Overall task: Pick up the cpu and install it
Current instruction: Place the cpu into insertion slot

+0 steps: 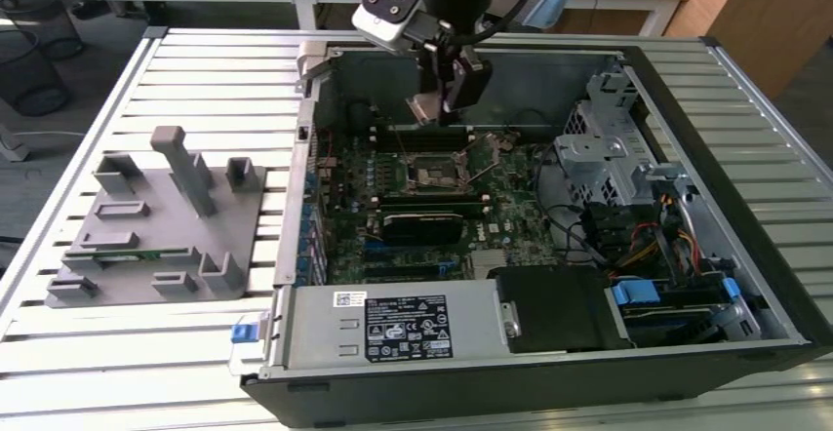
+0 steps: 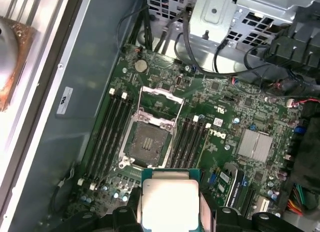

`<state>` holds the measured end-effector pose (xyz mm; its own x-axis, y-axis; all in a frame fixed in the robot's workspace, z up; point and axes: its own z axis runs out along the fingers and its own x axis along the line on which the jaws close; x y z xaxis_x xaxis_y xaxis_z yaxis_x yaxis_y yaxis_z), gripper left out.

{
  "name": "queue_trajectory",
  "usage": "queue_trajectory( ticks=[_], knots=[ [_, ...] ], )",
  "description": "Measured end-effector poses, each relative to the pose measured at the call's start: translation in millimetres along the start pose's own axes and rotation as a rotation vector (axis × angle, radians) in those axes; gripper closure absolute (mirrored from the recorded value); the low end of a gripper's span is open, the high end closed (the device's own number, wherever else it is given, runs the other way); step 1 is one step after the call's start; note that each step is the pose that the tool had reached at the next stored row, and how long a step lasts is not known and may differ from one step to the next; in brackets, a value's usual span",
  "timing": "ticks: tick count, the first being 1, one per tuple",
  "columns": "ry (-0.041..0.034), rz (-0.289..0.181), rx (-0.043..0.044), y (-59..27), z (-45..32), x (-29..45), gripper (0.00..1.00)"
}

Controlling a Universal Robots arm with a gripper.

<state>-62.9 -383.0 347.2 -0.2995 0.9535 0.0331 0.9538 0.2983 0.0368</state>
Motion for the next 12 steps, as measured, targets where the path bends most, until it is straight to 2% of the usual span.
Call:
queue_trajectory(
  ticks=[3, 12],
  knots=[
    [-0.0008, 0.024, -0.0007, 0.2, 2.1, 0.9, 0.46],
    [0.0004, 0.033, -0.0015, 1.9, 16.0, 7.3, 0.46]
  ],
)
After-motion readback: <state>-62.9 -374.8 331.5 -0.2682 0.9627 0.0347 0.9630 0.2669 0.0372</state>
